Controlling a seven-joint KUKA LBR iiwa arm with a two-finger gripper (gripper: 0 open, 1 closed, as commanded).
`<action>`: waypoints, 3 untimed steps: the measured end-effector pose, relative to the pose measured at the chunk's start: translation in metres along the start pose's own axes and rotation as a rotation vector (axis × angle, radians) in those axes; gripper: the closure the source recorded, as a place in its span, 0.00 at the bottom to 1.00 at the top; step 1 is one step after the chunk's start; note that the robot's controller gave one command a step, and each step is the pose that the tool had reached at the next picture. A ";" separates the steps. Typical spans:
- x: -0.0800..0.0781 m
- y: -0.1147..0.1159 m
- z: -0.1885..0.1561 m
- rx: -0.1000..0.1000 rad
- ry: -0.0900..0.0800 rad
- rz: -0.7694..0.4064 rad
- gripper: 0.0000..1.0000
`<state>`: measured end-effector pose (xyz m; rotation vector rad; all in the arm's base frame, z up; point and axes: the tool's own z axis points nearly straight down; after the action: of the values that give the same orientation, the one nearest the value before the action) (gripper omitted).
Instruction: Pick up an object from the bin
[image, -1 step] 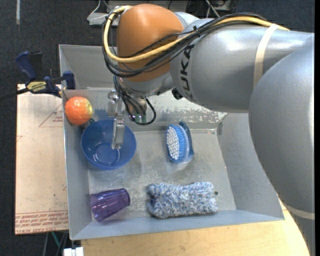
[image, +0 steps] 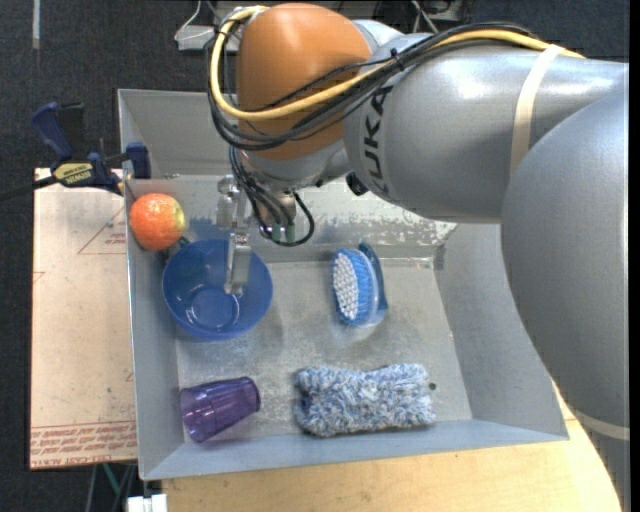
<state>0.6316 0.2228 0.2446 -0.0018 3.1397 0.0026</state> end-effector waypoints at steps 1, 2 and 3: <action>-0.006 -0.056 0.088 0.002 0.009 -0.189 0.00; 0.003 -0.039 0.085 -0.004 -0.009 -0.294 0.00; 0.032 -0.052 0.124 -0.003 0.003 -0.315 0.00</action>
Offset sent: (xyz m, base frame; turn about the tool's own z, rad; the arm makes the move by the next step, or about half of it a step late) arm -0.0033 -0.0398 -0.0846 -0.2953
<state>0.6003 0.1705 0.1207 -0.4942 3.1038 0.0063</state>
